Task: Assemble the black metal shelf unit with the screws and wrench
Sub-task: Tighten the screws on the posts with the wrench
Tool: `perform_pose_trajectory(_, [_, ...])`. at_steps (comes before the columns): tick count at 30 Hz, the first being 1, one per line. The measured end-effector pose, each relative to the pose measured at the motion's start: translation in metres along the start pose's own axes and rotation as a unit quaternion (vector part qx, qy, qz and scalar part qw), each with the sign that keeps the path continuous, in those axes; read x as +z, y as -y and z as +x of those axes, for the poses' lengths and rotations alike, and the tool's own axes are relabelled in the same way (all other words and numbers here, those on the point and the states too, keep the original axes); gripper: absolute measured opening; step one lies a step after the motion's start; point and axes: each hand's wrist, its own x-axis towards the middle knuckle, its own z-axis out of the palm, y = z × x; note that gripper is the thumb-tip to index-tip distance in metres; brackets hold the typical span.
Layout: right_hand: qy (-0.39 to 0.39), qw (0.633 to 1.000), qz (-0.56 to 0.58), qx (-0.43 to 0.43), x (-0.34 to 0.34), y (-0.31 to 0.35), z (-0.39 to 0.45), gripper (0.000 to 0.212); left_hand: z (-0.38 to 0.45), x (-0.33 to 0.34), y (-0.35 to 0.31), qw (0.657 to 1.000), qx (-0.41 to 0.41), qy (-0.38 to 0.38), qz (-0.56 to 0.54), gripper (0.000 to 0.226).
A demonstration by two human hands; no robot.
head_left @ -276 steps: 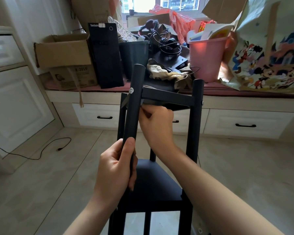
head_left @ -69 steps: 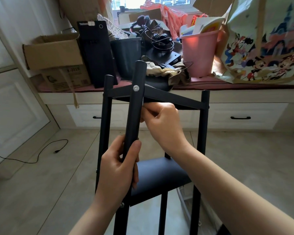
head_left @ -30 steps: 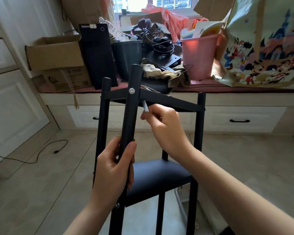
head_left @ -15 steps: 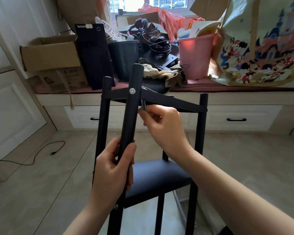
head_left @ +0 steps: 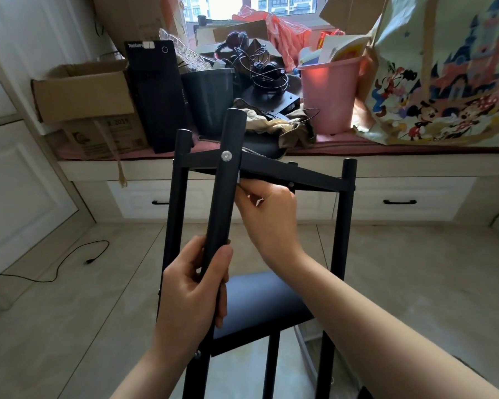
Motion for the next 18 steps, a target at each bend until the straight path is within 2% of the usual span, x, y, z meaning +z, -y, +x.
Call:
perform_pose_trajectory(14, [-0.074, 0.993, 0.063, 0.062, 0.038, 0.002, -0.001, 0.015, 0.001, 0.0, -0.002, 1.0, 0.007, 0.005, 0.01, 0.031])
perform_pose_trajectory(18, [-0.075, 0.994, 0.056, 0.048, 0.04, 0.001, 0.0, 0.017, 0.002, -0.002, -0.001, 1.0, 0.008, -0.001, 0.014, 0.036])
